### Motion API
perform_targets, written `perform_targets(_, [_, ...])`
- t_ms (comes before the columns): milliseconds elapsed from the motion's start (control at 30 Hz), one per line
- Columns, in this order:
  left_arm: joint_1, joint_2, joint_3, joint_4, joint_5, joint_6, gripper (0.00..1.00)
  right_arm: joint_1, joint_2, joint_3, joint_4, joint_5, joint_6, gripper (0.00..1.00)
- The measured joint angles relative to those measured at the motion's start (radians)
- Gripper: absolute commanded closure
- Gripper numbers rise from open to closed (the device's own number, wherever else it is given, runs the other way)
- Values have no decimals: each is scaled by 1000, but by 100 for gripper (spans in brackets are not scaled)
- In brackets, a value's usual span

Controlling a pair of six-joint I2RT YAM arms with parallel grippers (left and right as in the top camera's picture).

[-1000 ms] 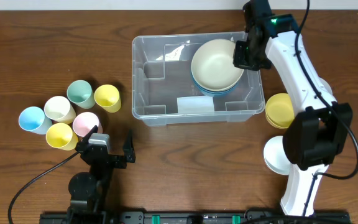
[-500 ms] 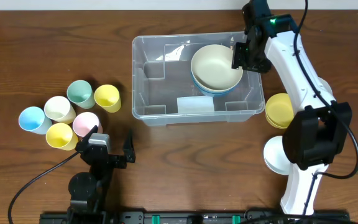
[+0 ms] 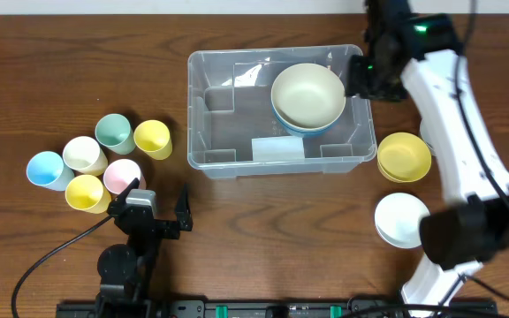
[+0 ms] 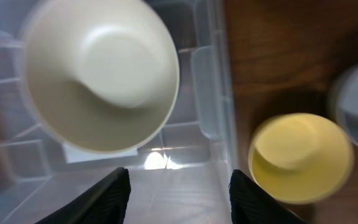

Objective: Pack container
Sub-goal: 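Release the beige bowl and withdraw the right gripper to the right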

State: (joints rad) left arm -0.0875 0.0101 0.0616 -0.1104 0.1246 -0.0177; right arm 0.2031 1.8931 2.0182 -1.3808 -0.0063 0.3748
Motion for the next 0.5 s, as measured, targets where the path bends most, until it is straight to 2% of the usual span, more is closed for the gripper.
perform_targets(100, [0, 0, 0, 0, 0, 0, 2, -74, -99, 19, -48, -1, 0, 45])
perform_targets(300, [0, 0, 0, 0, 0, 0, 2, -271, -147, 24, -135, 6, 0, 45])
perform_targets(500, [0, 0, 0, 0, 0, 0, 2, -357, -136, -64, -63, 8, -5, 44])
